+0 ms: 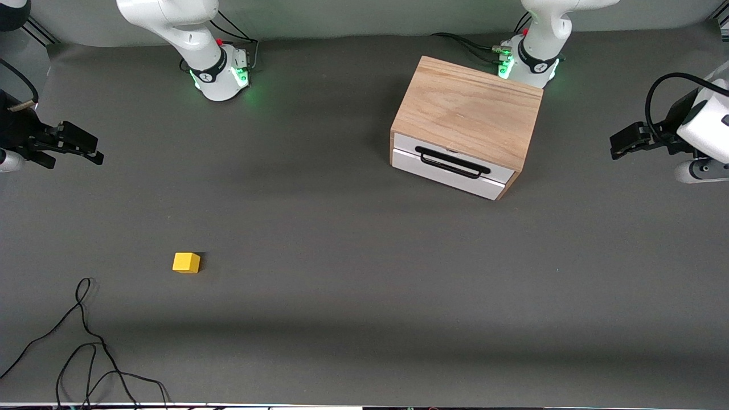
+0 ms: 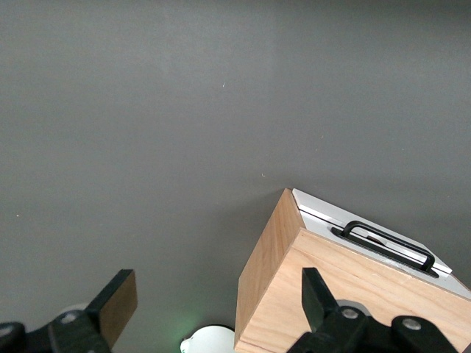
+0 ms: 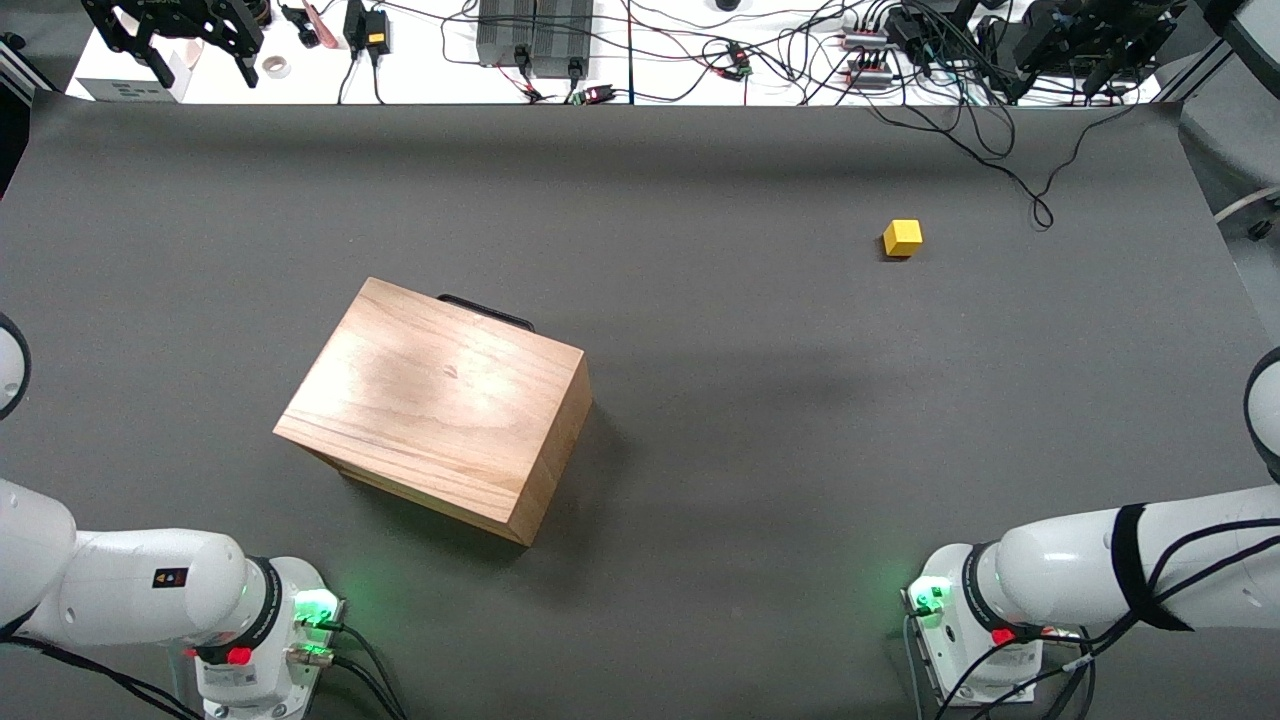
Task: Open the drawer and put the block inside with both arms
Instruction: 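Move the left gripper toward the drawer handle while the right gripper approaches the cube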
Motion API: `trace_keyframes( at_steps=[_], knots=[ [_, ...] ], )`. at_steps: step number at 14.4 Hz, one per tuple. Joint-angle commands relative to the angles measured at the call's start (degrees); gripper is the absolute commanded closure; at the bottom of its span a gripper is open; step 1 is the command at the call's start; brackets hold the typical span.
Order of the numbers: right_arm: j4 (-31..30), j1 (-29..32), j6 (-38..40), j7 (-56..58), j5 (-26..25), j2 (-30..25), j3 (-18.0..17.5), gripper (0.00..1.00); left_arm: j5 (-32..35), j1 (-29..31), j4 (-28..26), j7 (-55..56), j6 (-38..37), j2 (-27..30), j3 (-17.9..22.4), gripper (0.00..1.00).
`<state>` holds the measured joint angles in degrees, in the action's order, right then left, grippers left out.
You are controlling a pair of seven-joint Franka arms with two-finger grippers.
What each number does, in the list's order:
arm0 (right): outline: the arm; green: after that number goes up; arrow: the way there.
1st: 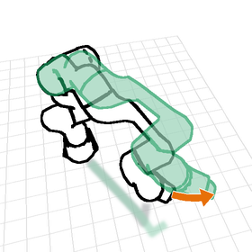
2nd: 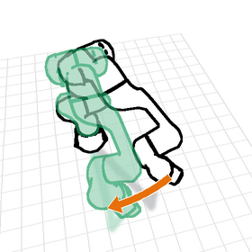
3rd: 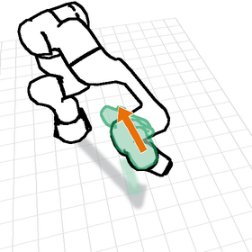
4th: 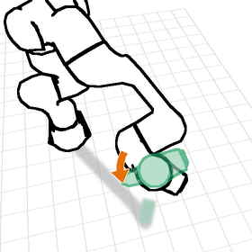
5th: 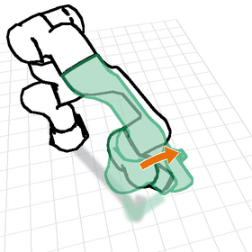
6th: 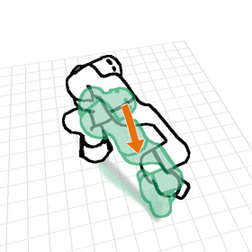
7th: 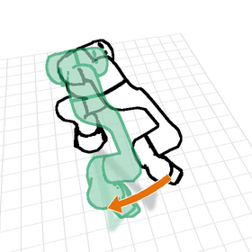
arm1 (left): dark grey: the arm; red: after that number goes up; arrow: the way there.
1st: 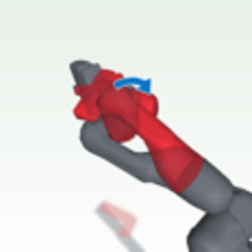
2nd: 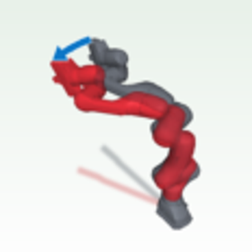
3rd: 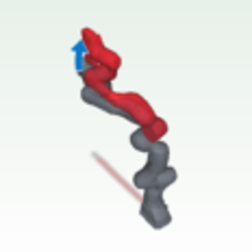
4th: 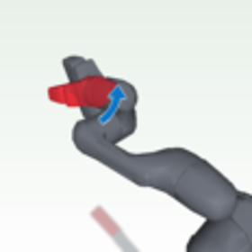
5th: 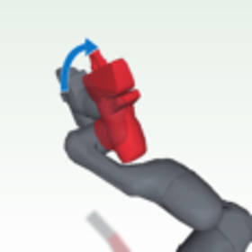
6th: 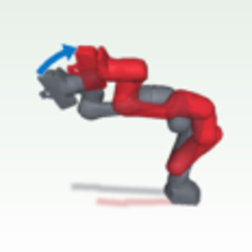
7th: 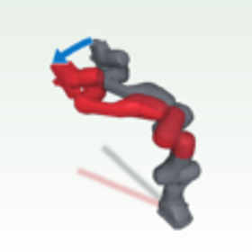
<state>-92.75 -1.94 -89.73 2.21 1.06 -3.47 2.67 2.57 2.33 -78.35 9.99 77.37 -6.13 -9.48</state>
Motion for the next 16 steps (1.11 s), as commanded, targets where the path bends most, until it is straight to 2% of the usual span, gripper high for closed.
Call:
trace_keyframes(
  at_steps=[1, 10, 16],
  knots=[
    [2.13, -0.60, 1.75, 0.16, 0.09, 0.66, 0.41, 0.00, -0.55, 0.39, -1.45, 0.11, 0.76, 1.39, -0.18, 0.00],
    [2.13, -0.61, 1.40, 0.51, 0.09, 2.06, 0.41, 0.00, -0.90, 1.09, -2.15, -0.06, 1.03, 1.56, -0.10, 0.00],
    [1.96, -0.52, 0.78, 0.77, 0.00, 2.50, 0.49, 0.00, -1.95, 1.45, -4.53, -0.06, 2.78, 2.88, -0.01, 0.00]
  ],
)
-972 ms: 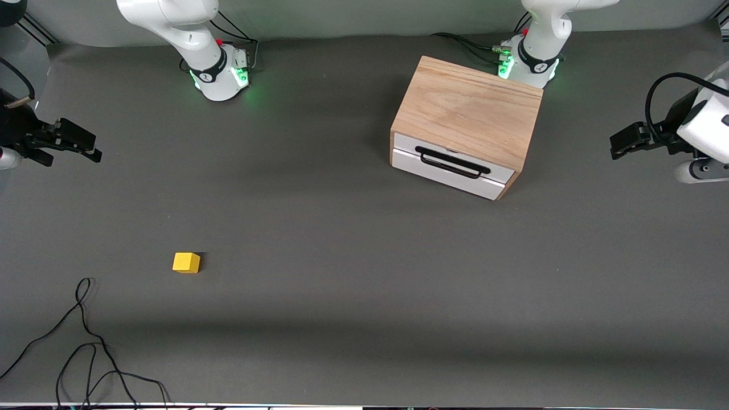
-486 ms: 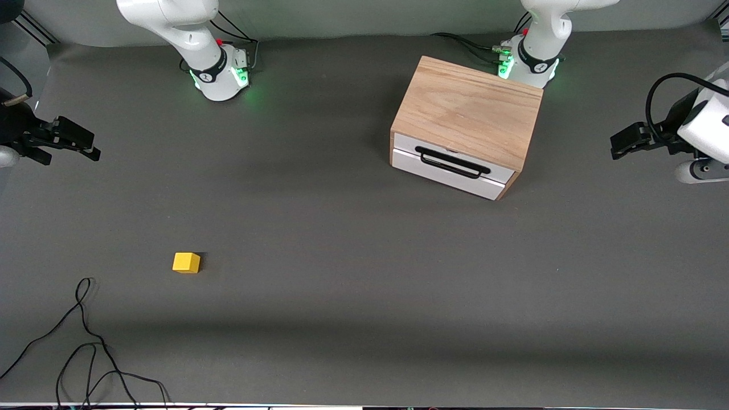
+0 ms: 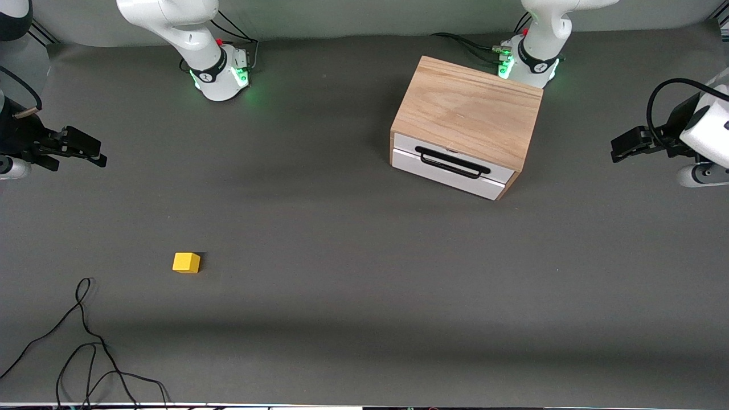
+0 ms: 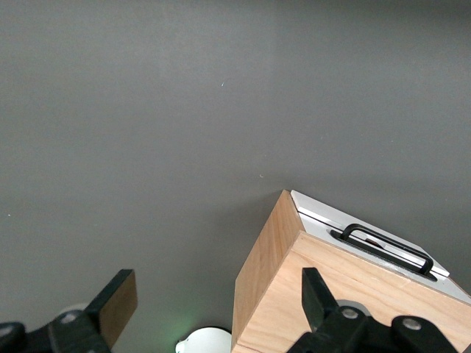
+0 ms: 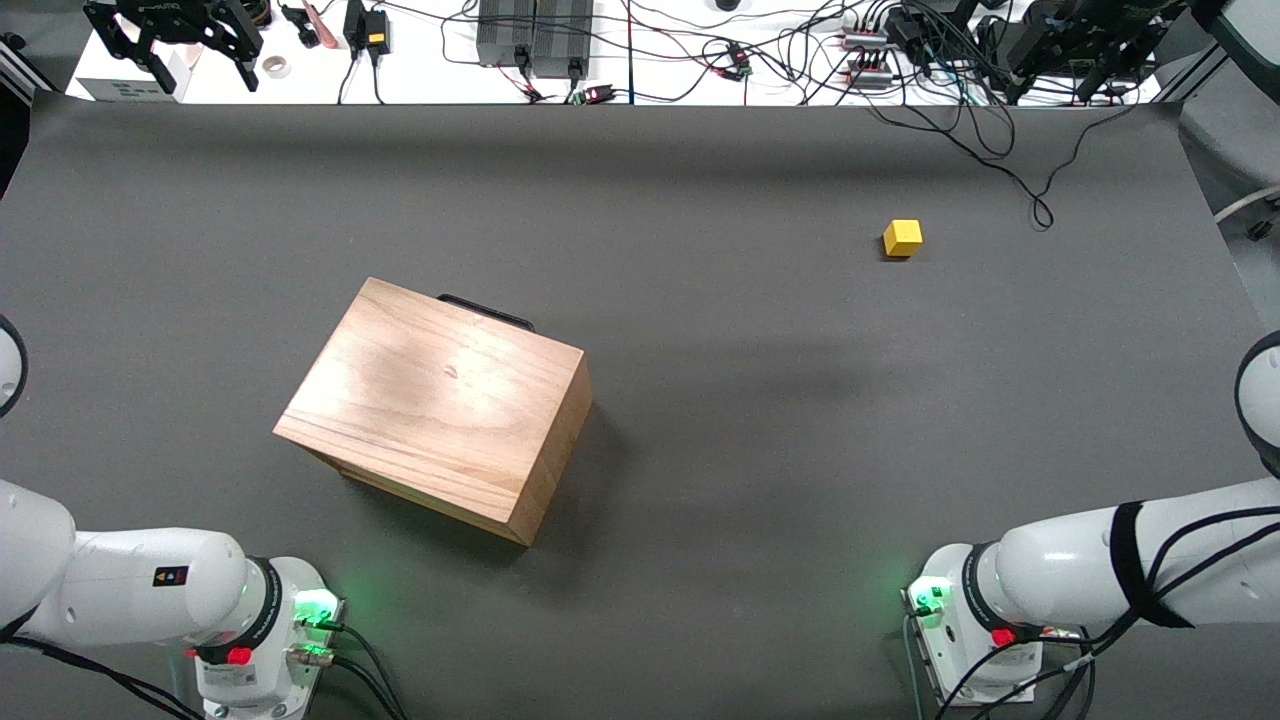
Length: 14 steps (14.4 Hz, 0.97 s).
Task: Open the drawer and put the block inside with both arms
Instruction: 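Move the left gripper toward the drawer handle while the right gripper approaches the cube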
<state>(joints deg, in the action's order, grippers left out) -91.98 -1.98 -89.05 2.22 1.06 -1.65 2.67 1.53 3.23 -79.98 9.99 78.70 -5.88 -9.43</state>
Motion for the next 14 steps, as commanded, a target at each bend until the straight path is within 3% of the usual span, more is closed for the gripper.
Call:
trace_keyframes(
  at_steps=[1, 7, 14],
  knots=[
    [1.19, -0.48, -0.33, 0.77, -0.18, 0.85, 0.50, 0.00, -1.17, 0.81, -2.98, -0.06, 1.55, 2.63, -0.06, 0.00],
    [1.81, -0.13, -3.67, 1.03, -0.44, 3.22, 0.59, 0.00, -3.45, 0.99, -7.91, 1.94, 4.19, 5.44, -0.06, 0.00],
    [1.89, -0.04, -7.19, 1.04, -0.44, 6.39, 0.59, 0.00, -4.08, -1.29, -7.47, 21.52, 7.07, 3.08, -1.55, 0.00]
  ],
)
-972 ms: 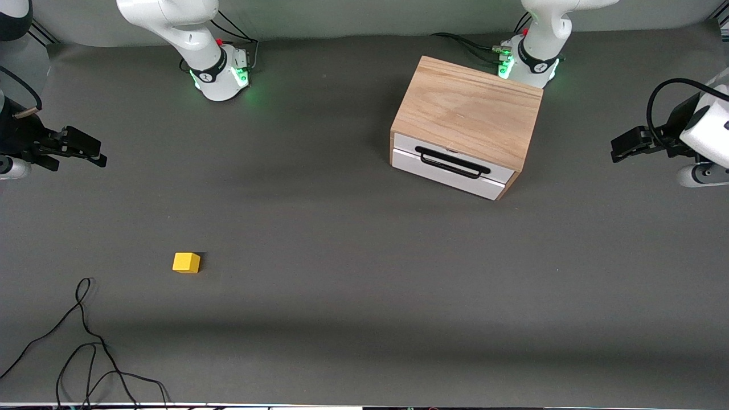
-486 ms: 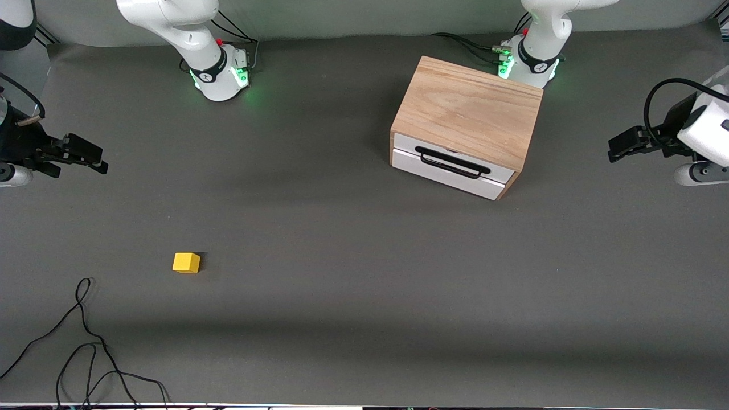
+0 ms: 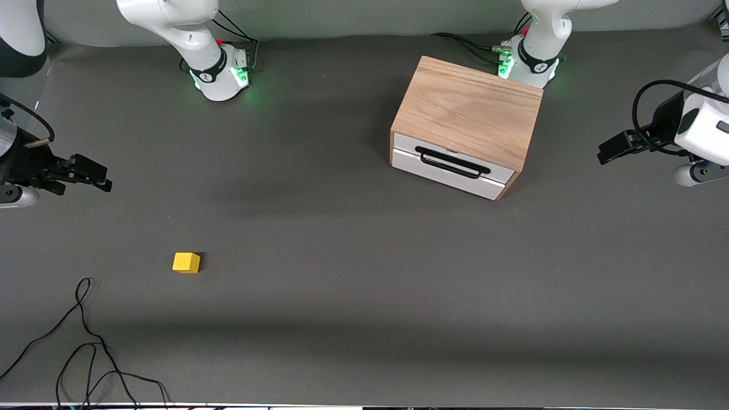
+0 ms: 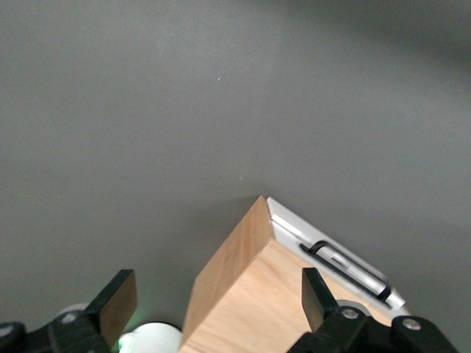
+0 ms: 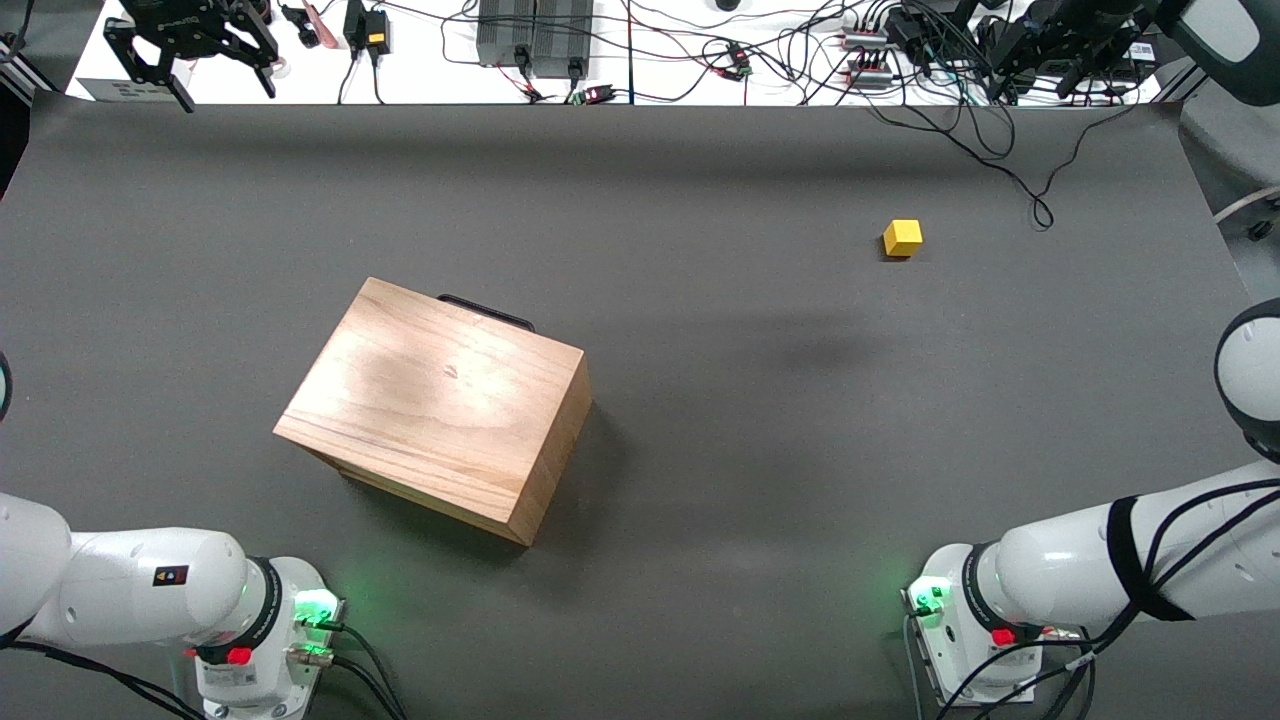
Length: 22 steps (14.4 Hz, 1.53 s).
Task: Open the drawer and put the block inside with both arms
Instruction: 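Move the left gripper toward the drawer handle while the right gripper approaches the cube, then hook the drawer handle with the left gripper while the right gripper lowers over the cube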
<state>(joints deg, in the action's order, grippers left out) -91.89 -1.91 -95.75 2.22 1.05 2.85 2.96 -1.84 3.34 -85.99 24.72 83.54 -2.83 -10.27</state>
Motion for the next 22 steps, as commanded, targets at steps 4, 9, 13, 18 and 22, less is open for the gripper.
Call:
trace_keyframes(
  at_steps=[4, 9, 13, 18, 22],
  knots=[
    [1.80, 0.59, -3.73, 1.90, -0.35, 4.61, 0.38, 0.00, -0.53, -7.89, -1.63, 22.62, 6.62, -4.54, -0.89, 0.00],
    [0.66, 0.77, -7.25, 2.26, -0.35, 8.12, 0.46, 0.00, -0.01, -15.89, -1.81, 44.32, 10.76, -11.49, -0.89, 0.00],
    [0.31, 0.77, -9.44, 2.26, -0.35, 10.76, 0.73, 0.00, 0.52, -19.86, -1.90, 54.10, 13.75, -16.06, -0.89, 0.00],
    [-5.23, 0.33, -18.58, 2.09, -0.09, 13.13, 0.64, 0.00, 0.52, -22.93, -9.35, 63.50, 20.14, -18.01, -0.80, 0.00],
    [-9.08, 0.24, -27.00, 2.17, 0.26, 15.86, 0.64, 0.00, 0.52, -23.64, -14.63, 65.01, 23.76, -17.74, -0.81, 0.00]
  ],
)
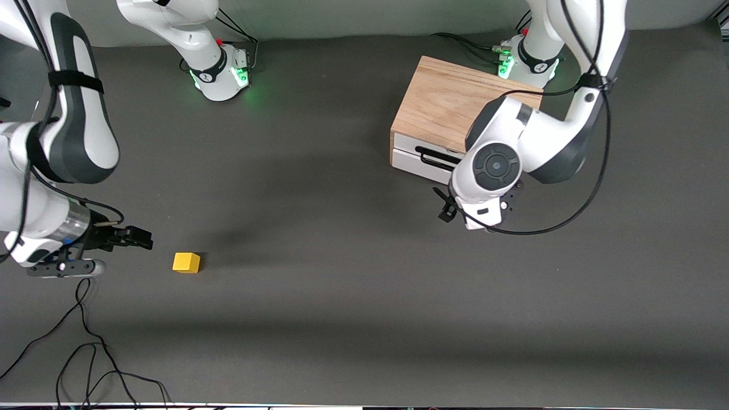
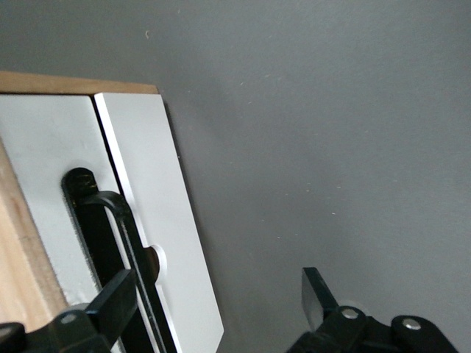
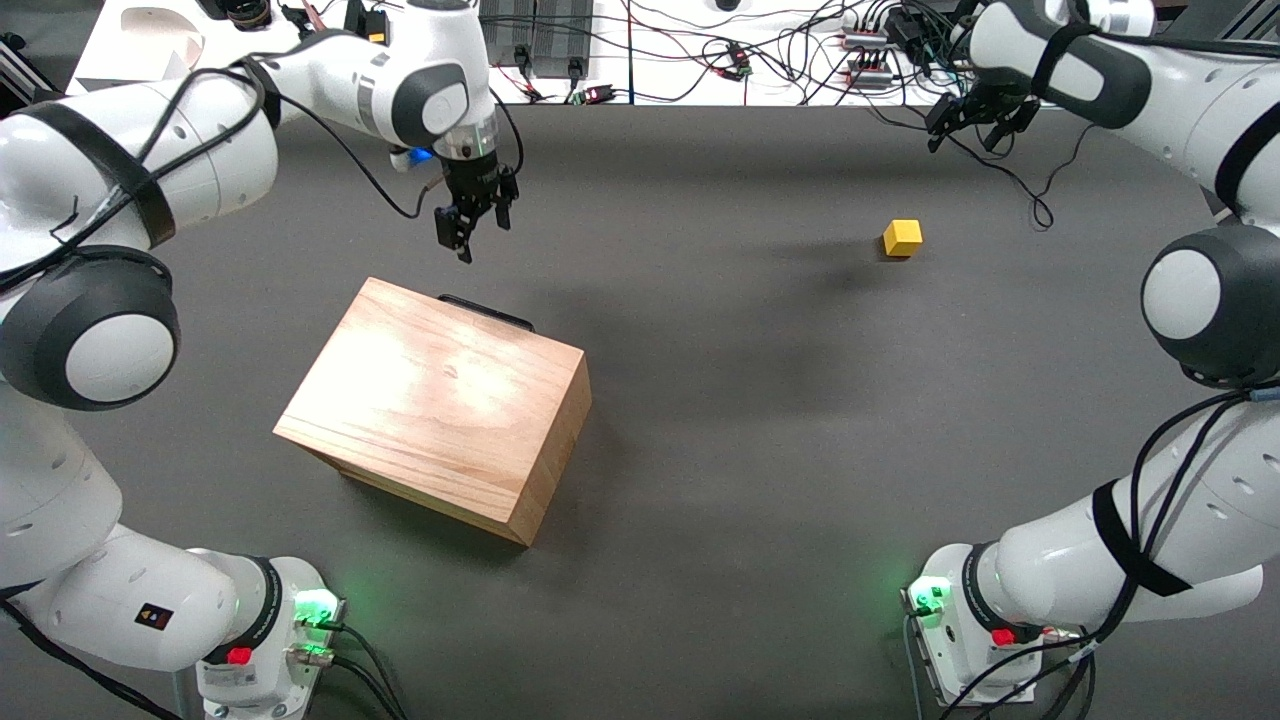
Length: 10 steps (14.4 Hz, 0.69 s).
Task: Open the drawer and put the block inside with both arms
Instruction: 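Hook the drawer handle with the left gripper while the right gripper lowers over the cube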
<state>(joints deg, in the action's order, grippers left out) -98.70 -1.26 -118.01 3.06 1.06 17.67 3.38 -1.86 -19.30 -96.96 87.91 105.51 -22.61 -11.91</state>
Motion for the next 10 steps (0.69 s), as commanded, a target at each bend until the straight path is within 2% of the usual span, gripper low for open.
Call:
trace_keyframes(
  at_steps=[1, 7, 10],
  knots=[
    [-2.63, -0.50, -6.43, 1.33, 0.26, 2.10, 0.22, 0.00, 0.54, -0.92, -4.90, 1.83, 2.15, 2.48, 0.75, 0.00],
    [-2.64, -0.59, -7.06, 1.42, 0.17, 3.86, 0.22, 0.00, 0.45, -0.83, -11.14, 3.58, 3.38, 3.89, 0.75, 0.00],
    [-2.55, -0.59, -9.42, 1.42, -0.35, 5.88, 0.22, 0.00, 0.45, -0.83, -13.87, 4.37, 6.36, 3.98, 0.75, 0.00]
  ],
)
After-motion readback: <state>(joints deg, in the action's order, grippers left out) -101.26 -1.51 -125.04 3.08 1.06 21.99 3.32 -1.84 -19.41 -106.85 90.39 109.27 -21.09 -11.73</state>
